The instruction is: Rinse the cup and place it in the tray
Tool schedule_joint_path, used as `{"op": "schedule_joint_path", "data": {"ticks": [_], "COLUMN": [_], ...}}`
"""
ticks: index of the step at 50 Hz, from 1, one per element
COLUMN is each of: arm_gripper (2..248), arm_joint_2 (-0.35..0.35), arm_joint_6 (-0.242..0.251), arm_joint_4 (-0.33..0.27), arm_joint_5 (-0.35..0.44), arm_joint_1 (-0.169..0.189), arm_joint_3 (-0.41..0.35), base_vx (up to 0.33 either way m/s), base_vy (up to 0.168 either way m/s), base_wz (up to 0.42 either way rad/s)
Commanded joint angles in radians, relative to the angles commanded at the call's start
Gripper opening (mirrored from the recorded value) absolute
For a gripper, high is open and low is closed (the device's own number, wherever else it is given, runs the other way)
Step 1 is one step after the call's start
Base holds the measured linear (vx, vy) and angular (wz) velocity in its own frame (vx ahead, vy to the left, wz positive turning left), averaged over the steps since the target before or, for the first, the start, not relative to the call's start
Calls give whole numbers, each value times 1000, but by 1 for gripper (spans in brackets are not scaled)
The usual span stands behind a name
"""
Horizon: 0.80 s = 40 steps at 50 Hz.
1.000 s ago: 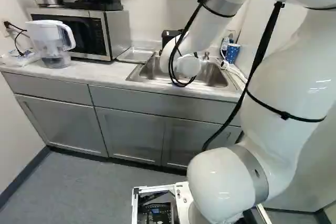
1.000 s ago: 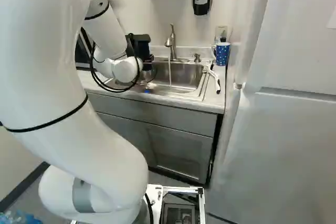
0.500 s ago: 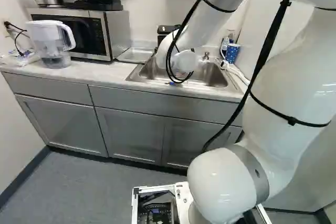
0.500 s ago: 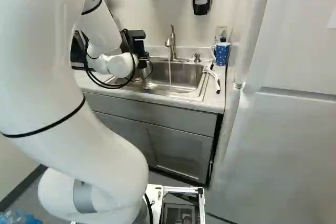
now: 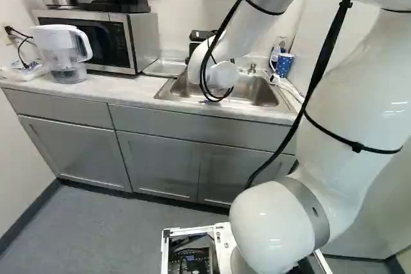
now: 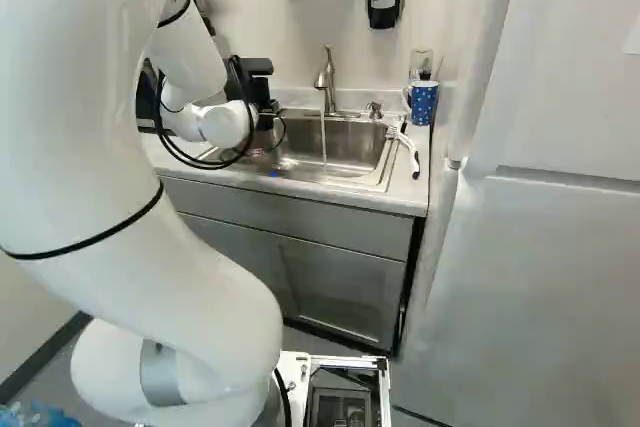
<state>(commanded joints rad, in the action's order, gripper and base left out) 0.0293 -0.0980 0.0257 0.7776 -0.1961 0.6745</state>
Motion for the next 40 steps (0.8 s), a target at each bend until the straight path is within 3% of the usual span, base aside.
{"op": "schedule_joint_path", "data": {"ticks": [40], "arm_gripper": [123], "arm_joint_2": [0], "arm_joint_6": [-417], "arm_joint_4": [0], "arm_joint_5": [0], "arm_joint_1": [0], "arm_joint_3": [0], "base_vx": [0], "base_vy": [0], "base_wz": [0]}}
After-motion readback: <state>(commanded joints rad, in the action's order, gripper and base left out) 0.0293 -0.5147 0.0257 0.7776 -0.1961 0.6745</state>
